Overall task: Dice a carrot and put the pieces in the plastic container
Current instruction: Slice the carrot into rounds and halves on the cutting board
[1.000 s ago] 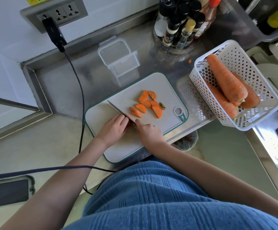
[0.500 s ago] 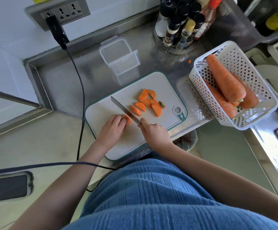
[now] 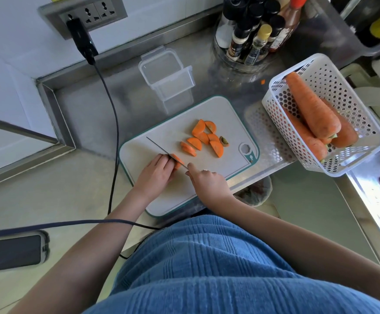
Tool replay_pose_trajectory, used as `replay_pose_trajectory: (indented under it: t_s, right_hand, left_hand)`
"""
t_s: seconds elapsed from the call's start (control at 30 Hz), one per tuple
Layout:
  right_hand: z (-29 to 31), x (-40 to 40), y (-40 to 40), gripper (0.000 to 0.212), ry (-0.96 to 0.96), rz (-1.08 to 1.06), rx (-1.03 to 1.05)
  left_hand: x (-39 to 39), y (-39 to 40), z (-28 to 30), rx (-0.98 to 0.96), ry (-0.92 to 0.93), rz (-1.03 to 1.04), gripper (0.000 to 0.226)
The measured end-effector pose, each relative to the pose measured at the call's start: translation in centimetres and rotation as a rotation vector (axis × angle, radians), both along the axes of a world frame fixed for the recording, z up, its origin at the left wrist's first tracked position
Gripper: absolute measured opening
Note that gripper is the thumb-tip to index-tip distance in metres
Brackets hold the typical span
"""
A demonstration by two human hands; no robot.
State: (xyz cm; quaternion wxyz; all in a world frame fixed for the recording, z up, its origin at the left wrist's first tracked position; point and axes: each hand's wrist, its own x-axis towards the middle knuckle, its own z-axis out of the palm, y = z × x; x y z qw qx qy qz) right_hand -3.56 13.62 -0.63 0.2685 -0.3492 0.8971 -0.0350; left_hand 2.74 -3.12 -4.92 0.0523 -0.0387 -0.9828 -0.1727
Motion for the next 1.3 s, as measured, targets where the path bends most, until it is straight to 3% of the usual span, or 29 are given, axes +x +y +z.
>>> replay_pose_trajectory:
  t_s: [0.37,0.6,0.77,0.9,1.03,1.17,1.3]
  right_hand:
    - [-0.7,0.5,-0.4,0.02,-0.016,-0.023,0.023]
    - [-0.6,-0.3,-1.5,0.032,-0.1,-0.054,0.02]
    - [-0.5,-1.1,-2.2,0.015,-0.151,-0.099,-0.037]
    - [-0.6,-2.4,-1.6,0.026,-0.298,-0.284,-0.136]
    - [-0.4,-2.6,0.3,0.019,-0.317,-0.417,-0.24]
    - [0.0,-2.4,1.3,0.023,-0.294,-0.348,-0.196]
    - [0.3,-1.9,1.3,0.023,-0.263,-0.315,-0.199]
  left_hand:
    - [0.0,-0.1,-0.4,0.02,0.022,0.009,0.022]
    - [-0.2,-0.2,-0.1,0.088,0.038,-0.013,0.028]
    - [-0.2,-0.2,-0.5,0.065,0.013,0.008,0.012]
    - [0.0,0.0,-0.6,0.032,0.004,0.021,0.005]
    - [0.7,0.8,-0.3,0.029,-0.022,0.087,0.019]
    - [1.1,1.1,0.2,0.07,-0.046,0.207,0.027]
    - [1.2,1.1,0.4,0.058,-0.034,0.191,0.033]
